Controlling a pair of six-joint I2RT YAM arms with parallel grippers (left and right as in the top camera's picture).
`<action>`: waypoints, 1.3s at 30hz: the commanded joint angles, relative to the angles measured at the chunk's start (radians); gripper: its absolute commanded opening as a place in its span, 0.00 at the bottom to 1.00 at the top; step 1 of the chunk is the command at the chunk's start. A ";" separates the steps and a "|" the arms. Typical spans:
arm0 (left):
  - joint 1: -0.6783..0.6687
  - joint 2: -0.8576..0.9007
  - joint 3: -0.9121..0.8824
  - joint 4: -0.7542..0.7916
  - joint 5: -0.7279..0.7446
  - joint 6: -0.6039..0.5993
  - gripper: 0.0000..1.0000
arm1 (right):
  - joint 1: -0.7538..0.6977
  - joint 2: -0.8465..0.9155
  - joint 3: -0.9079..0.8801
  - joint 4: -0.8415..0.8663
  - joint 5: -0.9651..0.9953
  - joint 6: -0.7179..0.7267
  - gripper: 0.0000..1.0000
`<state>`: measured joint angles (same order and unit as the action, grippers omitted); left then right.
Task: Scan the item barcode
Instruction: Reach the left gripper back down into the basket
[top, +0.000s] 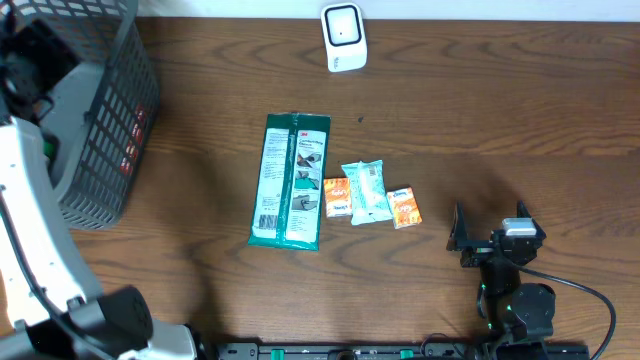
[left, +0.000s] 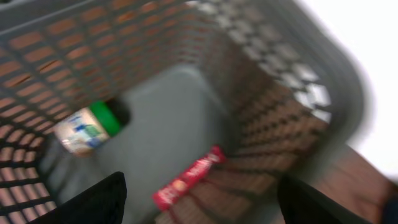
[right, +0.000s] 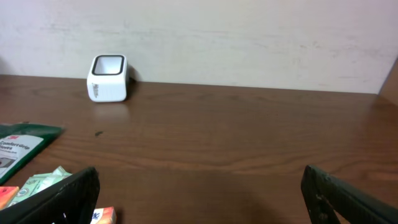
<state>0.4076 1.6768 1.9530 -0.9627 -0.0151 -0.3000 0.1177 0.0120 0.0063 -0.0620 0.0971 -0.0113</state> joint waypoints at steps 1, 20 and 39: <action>0.047 0.104 -0.008 0.008 -0.024 0.053 0.79 | -0.006 -0.005 -0.001 -0.003 -0.001 -0.005 0.99; 0.085 0.543 -0.008 -0.039 0.269 0.270 0.96 | -0.006 -0.005 -0.001 -0.003 -0.001 -0.005 0.99; 0.084 0.695 -0.037 -0.045 0.047 0.249 0.76 | -0.006 -0.005 -0.001 -0.003 -0.001 -0.005 0.99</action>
<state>0.4889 2.3119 1.9373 -0.9985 0.1875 -0.0242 0.1177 0.0120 0.0063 -0.0620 0.0967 -0.0113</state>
